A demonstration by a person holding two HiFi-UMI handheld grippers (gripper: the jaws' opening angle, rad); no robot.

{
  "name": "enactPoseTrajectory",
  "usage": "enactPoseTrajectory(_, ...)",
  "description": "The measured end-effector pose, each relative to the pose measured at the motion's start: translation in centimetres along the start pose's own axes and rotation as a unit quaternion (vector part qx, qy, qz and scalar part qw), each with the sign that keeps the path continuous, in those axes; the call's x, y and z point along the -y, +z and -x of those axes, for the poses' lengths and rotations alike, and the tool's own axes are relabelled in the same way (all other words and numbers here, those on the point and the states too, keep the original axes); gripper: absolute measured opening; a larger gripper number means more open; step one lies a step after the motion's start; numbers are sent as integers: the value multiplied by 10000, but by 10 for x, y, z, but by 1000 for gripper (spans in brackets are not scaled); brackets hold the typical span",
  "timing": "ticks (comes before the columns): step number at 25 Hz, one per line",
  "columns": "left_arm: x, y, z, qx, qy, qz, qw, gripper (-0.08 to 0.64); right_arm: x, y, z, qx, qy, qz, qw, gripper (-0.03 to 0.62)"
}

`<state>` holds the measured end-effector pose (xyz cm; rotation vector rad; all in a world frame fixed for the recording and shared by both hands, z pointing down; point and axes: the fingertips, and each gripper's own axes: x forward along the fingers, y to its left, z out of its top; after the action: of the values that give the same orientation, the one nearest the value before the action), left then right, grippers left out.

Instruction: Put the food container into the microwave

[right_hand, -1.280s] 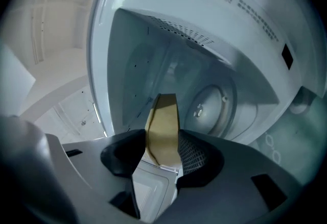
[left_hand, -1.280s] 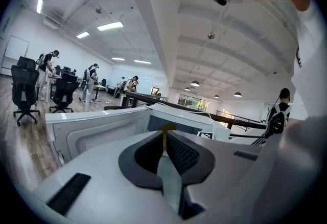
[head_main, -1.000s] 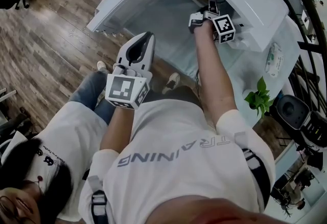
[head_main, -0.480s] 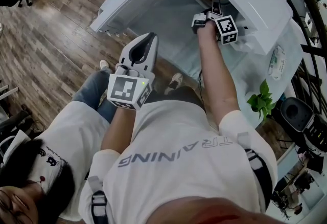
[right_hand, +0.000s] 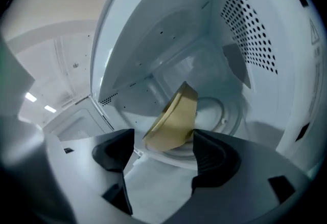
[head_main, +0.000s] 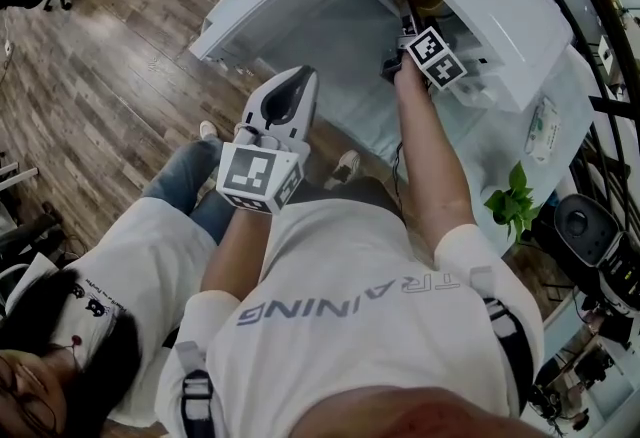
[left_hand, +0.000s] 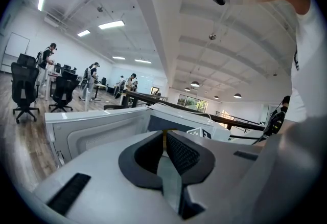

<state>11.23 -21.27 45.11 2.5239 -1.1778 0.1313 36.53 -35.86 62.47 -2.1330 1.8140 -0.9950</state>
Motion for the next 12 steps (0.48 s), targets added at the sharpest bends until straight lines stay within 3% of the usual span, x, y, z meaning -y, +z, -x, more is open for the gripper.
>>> enactPoseTrajectory(5,3,-4,1,23,0,49,10000,49,0,-4,2,-322,-199,707,9968,367)
enactPoseTrajectory(12,9,5,6,122,64,-7,9999,49,-11,-2,34,-353,117,951,9948,360)
